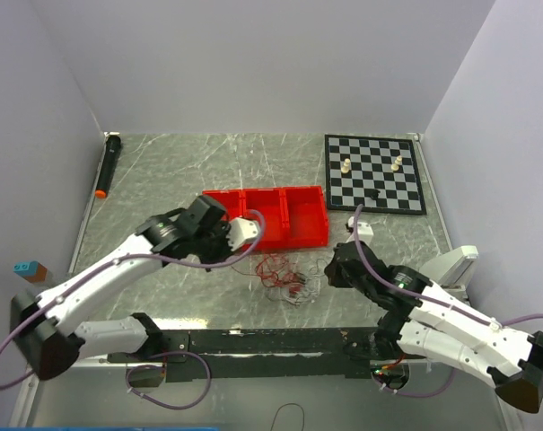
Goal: Untangle the cables
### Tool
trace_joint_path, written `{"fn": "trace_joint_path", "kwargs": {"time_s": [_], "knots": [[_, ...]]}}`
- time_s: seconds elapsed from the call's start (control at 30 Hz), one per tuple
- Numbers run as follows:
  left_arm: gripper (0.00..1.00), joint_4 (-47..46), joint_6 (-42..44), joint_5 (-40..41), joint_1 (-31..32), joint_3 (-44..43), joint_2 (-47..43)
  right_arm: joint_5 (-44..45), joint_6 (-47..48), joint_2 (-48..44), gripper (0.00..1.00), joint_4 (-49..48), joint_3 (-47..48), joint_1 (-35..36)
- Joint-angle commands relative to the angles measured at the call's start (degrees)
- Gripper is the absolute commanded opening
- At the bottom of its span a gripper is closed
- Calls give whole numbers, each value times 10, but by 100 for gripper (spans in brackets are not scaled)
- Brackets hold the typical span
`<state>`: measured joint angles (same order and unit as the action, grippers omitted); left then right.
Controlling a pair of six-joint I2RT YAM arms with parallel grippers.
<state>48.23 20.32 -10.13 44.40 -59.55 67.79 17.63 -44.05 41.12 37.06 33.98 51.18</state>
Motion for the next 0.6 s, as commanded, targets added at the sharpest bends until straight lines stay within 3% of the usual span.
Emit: {"fn": "trace_joint_path", "kwargs": {"time_s": [0.0, 0.13, 0.3, 0.43, 0.57], "knots": [[1, 103, 17, 65, -7, -24, -74, 69, -6, -20, 0, 75, 57, -8], [1, 185, 37, 85, -10, -47, -130, 93, -29, -22, 0, 139, 82, -10], [1, 215, 41, 186, -10, -93, -179, 116, -67, -25, 0, 182, 72, -13], [1, 187, -3, 302, -9, -154, -198, 128, -114, -8, 0, 221, 59, -19], [1, 88, 4, 449, -9, -203, -244, 118, -139, 7, 0, 217, 46, -19]]}}
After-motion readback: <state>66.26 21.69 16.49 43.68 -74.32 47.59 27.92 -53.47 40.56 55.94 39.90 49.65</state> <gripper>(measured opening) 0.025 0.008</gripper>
